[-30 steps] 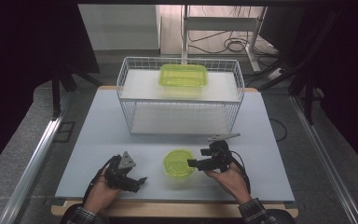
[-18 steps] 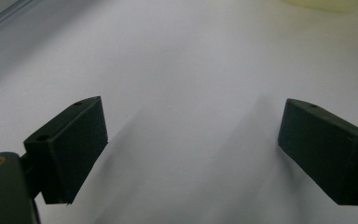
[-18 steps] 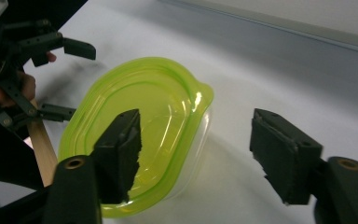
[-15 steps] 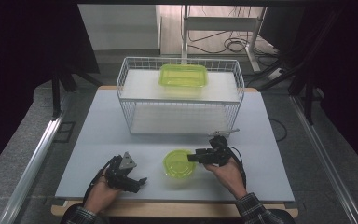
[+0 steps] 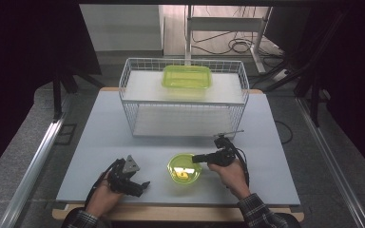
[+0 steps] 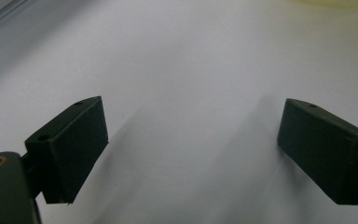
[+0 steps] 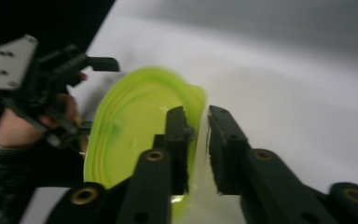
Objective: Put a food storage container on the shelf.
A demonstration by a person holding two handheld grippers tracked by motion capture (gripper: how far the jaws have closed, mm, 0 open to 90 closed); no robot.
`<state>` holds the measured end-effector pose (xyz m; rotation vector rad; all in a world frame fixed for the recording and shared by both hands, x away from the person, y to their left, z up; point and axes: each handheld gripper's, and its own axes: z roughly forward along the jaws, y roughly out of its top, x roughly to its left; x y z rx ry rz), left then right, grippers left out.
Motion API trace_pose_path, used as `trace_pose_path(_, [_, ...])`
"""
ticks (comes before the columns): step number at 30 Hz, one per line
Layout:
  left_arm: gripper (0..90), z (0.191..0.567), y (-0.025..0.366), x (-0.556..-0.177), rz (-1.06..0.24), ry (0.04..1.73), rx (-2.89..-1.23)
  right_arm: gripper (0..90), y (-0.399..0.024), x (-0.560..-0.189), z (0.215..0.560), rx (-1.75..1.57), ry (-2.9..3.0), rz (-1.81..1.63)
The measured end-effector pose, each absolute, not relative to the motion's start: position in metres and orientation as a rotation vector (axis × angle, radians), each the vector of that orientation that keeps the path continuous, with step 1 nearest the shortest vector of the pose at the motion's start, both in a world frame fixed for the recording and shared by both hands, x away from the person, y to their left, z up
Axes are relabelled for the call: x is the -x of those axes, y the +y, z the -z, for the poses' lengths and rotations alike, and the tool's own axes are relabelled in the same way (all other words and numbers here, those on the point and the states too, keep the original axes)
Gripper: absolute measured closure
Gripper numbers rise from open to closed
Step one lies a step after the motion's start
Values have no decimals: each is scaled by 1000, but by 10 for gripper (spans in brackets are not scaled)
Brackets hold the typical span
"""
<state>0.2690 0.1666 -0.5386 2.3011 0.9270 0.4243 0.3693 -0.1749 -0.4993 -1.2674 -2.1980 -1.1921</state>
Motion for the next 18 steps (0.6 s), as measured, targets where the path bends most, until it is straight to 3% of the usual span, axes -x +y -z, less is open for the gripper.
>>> trace_pose_path(18, [86,538,168,-269,-430,929,-2299,814,-183,-372,483,1264,-2106,1281])
